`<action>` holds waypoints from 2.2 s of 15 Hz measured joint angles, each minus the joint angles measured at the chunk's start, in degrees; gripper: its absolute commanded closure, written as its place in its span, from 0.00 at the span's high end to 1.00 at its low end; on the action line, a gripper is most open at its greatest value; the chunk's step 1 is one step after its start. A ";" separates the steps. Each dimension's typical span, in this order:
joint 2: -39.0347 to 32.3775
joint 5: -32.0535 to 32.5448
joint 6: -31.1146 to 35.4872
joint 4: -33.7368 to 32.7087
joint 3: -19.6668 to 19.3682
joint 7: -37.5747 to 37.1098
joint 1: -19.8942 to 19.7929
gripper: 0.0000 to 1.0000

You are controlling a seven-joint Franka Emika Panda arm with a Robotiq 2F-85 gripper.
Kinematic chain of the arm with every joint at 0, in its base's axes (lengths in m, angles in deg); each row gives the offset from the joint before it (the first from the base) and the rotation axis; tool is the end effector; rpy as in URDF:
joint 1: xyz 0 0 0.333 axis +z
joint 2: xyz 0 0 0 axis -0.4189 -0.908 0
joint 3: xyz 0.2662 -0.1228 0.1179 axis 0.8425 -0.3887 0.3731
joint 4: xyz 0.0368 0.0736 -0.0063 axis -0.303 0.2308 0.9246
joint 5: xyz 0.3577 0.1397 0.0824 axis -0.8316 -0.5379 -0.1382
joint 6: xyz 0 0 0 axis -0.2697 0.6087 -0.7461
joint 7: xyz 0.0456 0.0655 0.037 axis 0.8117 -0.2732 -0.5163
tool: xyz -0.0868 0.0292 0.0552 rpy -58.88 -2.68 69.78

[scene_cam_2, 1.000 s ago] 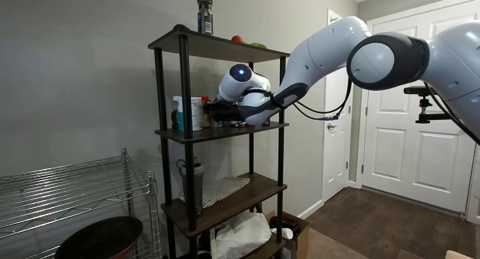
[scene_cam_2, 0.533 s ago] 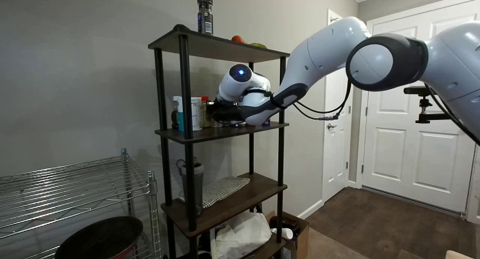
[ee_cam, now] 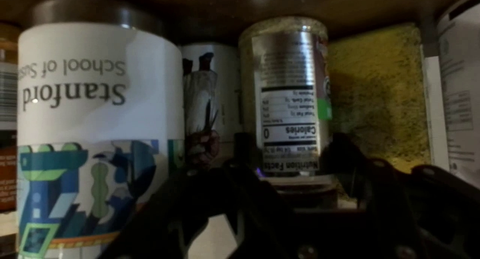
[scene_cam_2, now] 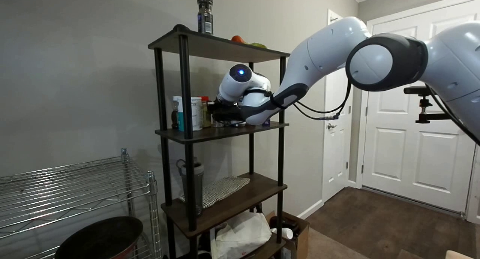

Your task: Remove the spice shaker from the second shelf and put it on the first shelf to the left

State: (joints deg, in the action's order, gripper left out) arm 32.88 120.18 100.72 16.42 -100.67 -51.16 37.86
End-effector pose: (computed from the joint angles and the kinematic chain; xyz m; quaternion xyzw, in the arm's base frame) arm 0.7664 0.0760 0.4886 0.8175 -0.1682 0.5463 0.0699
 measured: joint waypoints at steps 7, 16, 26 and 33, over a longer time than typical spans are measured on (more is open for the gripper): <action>5.15 1.29 1.83 5.30 -0.81 0.00 1.41 0.31; 16.55 5.27 4.65 18.98 -2.25 -0.10 3.33 0.31; 24.57 9.75 5.44 30.33 -3.04 -1.53 4.33 0.31; 27.78 12.79 5.37 35.23 -4.93 -4.36 4.32 0.31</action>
State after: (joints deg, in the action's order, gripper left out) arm 60.66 132.98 106.09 51.64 -105.60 -55.52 42.18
